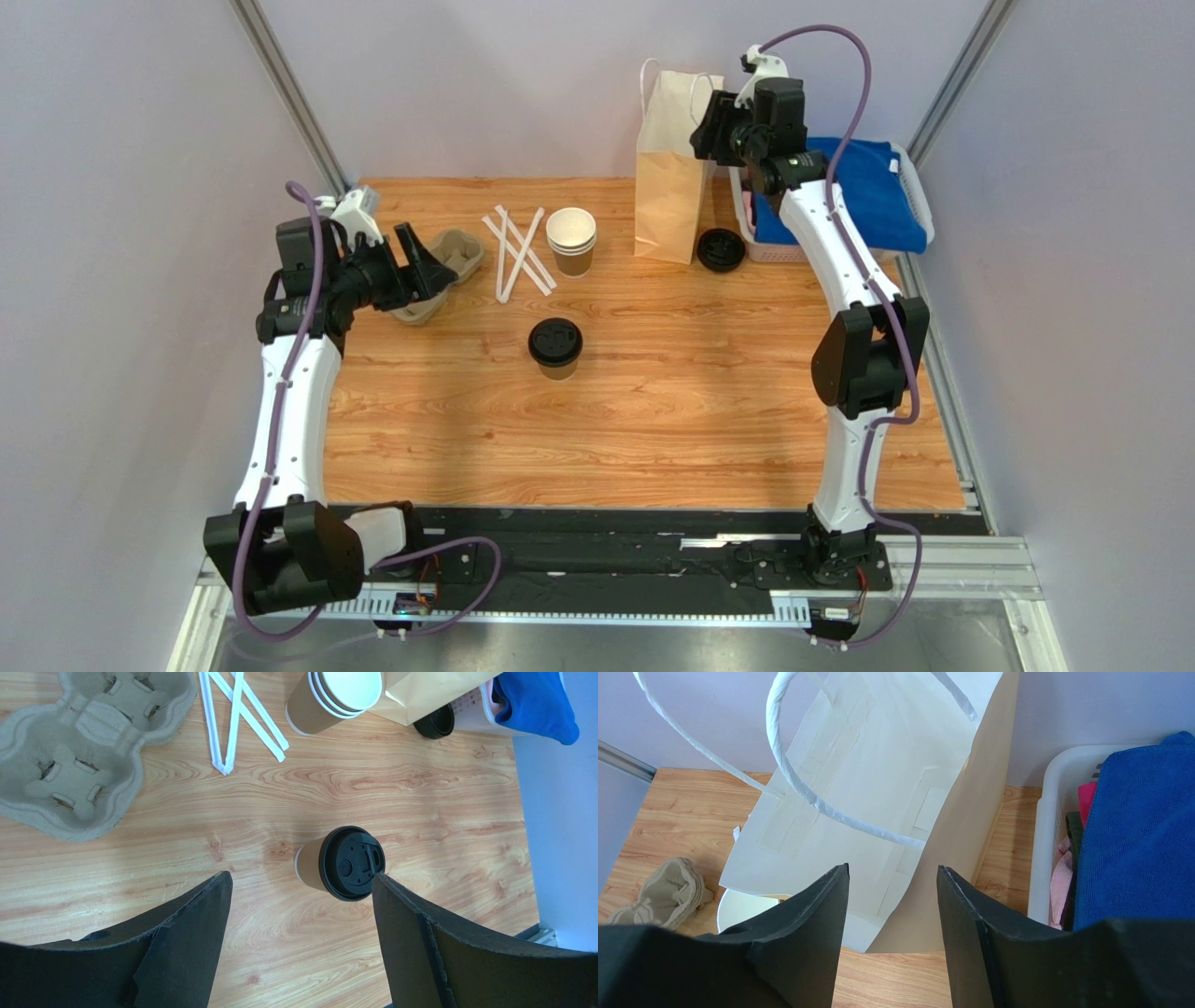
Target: Pack the takeout coffee
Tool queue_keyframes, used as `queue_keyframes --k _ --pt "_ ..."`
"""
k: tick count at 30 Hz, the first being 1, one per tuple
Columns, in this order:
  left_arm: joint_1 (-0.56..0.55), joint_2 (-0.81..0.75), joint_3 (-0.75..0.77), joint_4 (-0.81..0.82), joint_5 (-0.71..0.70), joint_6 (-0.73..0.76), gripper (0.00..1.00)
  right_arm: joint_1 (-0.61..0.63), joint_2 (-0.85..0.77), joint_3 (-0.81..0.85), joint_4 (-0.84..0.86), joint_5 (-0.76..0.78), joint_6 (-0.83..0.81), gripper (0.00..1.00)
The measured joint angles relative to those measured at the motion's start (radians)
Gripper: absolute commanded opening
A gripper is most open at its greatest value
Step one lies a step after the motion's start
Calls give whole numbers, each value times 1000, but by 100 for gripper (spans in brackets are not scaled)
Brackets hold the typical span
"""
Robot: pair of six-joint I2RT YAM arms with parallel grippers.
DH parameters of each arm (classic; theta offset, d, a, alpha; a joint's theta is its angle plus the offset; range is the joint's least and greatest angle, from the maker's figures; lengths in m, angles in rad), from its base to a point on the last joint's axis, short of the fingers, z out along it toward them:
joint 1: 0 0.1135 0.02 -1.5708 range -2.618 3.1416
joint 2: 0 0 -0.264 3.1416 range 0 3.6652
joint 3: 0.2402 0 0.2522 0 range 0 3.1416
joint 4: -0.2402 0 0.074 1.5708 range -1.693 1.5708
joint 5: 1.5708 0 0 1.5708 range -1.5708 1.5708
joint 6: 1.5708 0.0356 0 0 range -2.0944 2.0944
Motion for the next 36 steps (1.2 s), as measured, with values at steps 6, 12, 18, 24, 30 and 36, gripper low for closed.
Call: queue_keyframes --k 6,12,18,24,30,36 --pt "11 15 0 0 -3 -1 82 0 14 0 2 0 -2 34" --pt "19 19 5 -2 -3 -2 82 0 16 0 1 -9 -5 0" --pt "19 19 21 2 5 -10 82 0 -12 -23 -16 -47 4 0" --pt "20 19 40 0 23 -25 82 0 -165 -141 -55 -104 48 0" --pt "20 16 71 0 43 -32 82 1 -391 -312 -90 -150 109 0" --pt "20 3 97 -1 84 -50 85 18 -663 -610 -132 -169 191 0"
